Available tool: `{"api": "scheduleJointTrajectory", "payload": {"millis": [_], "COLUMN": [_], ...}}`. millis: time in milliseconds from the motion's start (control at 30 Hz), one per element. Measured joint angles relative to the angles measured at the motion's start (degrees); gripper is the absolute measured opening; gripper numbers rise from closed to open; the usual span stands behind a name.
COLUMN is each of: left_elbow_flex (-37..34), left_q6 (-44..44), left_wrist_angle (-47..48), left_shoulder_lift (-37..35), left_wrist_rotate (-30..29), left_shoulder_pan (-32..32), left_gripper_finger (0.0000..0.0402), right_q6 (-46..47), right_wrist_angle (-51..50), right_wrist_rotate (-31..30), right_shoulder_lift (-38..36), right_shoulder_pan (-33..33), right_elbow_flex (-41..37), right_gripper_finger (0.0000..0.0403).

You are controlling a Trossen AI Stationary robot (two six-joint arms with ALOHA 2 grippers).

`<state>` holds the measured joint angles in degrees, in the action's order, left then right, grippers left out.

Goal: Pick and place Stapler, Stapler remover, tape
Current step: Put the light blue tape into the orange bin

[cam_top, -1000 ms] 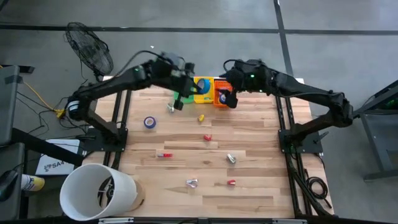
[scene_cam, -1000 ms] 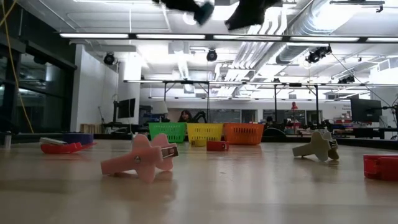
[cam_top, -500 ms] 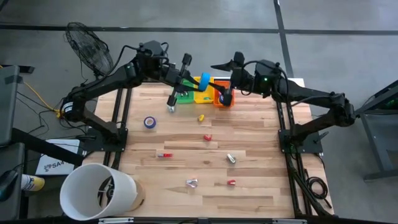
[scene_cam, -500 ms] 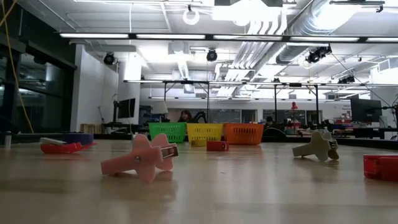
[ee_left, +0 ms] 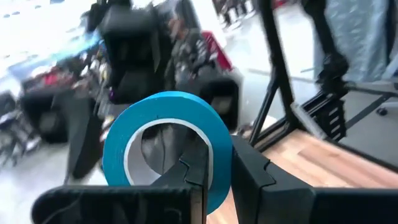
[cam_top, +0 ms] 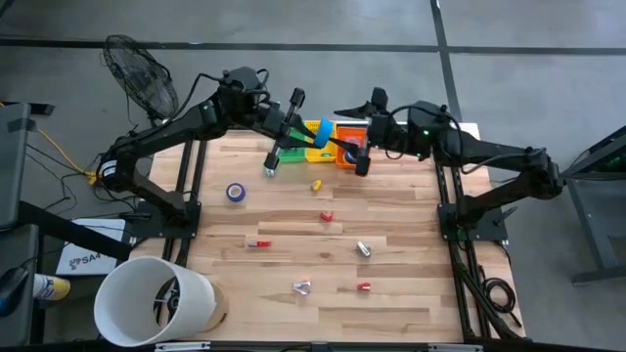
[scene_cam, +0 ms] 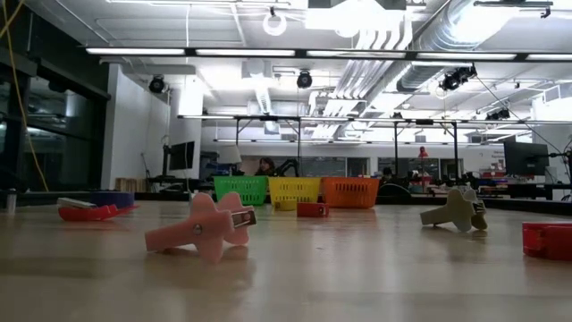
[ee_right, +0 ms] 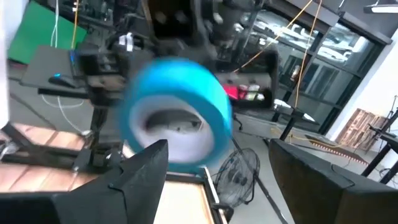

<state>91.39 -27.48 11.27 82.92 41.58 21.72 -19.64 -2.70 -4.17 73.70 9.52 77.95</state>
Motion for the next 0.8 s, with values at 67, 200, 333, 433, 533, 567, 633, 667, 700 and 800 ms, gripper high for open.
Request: {"api": "scheduleJointTrajectory", "payload": {"millis": [67,200,333,433,533,567,633,667,700,800], "left_elbow_flex": [-0.1,0.0,0.0,0.0,0.0,0.0,0.0,0.0,0.0,0.0], "left_q6": [0.3,0.3,0.3,0.3,0.3,0.3,0.5,0.6,0.7,0.8], "left_wrist_angle": [0.5,0.5,0.9,0.8,0.8,0.7,0.8,0.8,0.8,0.8], "left_shoulder_lift": [0.1,-0.1,-0.1,-0.1,-0.1,-0.1,-0.1,-0.1,-0.1,-0.1], "left_wrist_rotate": [-1.3,-1.4,-1.4,-1.5,-1.5,-1.5,-1.5,-1.5,-1.5,-1.3], "left_shoulder_pan": [0.0,0.0,0.0,0.0,0.0,0.0,0.0,0.0,0.0,0.0], "left_gripper_finger": [0.0033,0.0033,0.0033,0.0033,0.0034,0.0034,0.0034,0.0034,0.0034,0.0034], "right_q6": [0.1,0.0,-0.2,-0.2,-0.1,-0.2,-0.9,-1.2,-1.6,-2.8], "right_wrist_angle": [-1.4,-1.8,-1.9,-1.8,-0.5,0.3,2.4,3.3,3.9,5.0], "right_wrist_rotate": [-0.5,-1.6,-1.5,-0.6,0.0,0.0,0.4,0.7,0.8,0.6], "right_shoulder_lift": [-1.2,-3.0,-3.3,-2.4,-1.2,-0.8,0.0,0.3,0.7,1.8], "right_shoulder_pan": [-0.1,-0.3,-0.3,-0.3,-0.3,-0.3,-0.3,-0.3,-0.3,-0.3], "right_elbow_flex": [0.0,0.0,0.0,0.0,0.0,0.0,0.0,0.0,0.0,0.0], "right_gripper_finger": [0.0271,0.0271,0.0271,0.0271,0.0271,0.0271,0.0271,0.0271,0.0271,0.0271]}}
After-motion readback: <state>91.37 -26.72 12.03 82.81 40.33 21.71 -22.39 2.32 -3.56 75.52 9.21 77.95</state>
